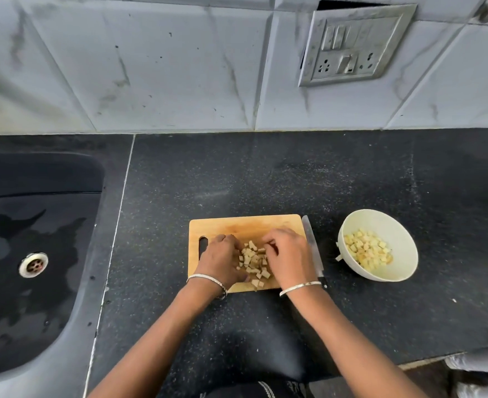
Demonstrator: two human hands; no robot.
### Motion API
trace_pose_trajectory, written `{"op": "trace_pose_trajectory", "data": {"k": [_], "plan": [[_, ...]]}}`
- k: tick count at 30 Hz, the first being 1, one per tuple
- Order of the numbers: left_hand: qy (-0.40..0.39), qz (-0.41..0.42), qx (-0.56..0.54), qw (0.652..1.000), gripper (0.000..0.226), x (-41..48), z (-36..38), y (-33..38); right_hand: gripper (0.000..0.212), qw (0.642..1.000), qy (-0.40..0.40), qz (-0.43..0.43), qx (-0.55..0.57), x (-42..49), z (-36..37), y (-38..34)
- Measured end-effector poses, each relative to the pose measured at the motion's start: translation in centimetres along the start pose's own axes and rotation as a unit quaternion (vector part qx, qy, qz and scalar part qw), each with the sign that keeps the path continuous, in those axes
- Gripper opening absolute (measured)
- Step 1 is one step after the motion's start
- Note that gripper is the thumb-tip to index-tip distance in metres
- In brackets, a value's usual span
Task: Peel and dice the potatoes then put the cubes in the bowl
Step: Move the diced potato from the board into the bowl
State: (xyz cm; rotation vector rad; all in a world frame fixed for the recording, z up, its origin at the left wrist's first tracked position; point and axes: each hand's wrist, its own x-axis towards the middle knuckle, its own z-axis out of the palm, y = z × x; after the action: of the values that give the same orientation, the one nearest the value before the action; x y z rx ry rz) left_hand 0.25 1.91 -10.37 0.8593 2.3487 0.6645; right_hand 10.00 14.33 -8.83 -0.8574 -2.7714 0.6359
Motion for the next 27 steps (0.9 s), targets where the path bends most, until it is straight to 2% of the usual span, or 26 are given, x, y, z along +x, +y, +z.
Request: {"op": "trace_pose_trajectory", "data": {"k": [2,8,13,16,19,21,24,25,27], "plan": [[-0.006,-0.005,-0.024,1.000,0.067,0.0,-0.4,-0.4,0.011,1.000,-0.009,-0.001,-0.008,0.9,-0.7,0.6],[-0.019,-0.030,0.013,0.999,0.084,-0.2,-1.7,-0.8,0.036,0.987,-0.126,-0.100,0.003,1.6,1.2,0.5],[-0.022,-0.034,0.042,0.998,0.081,-0.7,-1.5,-0.6,0.037,0.971,-0.148,-0.185,0.013,-1.1,2.9,0.0],[-0.030,-0.028,0.048,0.998,0.086,-1.0,-1.2,-0.5,0.037,0.971,-0.149,-0.186,0.029,-1.9,1.6,0.6],[-0.039,-0.017,0.063,0.997,0.090,-1.1,-0.9,-0.3,0.035,0.983,-0.114,-0.137,0.051,-2.0,-0.6,1.7],[-0.040,-0.015,0.072,0.996,0.090,-1.2,-0.8,-0.1,0.054,0.987,-0.137,-0.077,0.039,-1.5,-1.7,2.4],[-0.039,-0.012,0.085,0.996,0.089,-1.2,-0.6,0.4,0.107,0.970,-0.236,-0.033,-0.044,-0.9,-2.3,3.1],[-0.039,-0.008,0.090,0.995,0.088,-1.1,-0.6,0.6,0.117,0.963,-0.259,-0.036,-0.069,-0.8,-2.2,3.0],[-0.043,0.001,0.098,0.994,0.086,-1.0,-0.3,1.0,0.122,0.958,-0.263,-0.053,-0.100,-0.7,-1.4,2.6]]}}
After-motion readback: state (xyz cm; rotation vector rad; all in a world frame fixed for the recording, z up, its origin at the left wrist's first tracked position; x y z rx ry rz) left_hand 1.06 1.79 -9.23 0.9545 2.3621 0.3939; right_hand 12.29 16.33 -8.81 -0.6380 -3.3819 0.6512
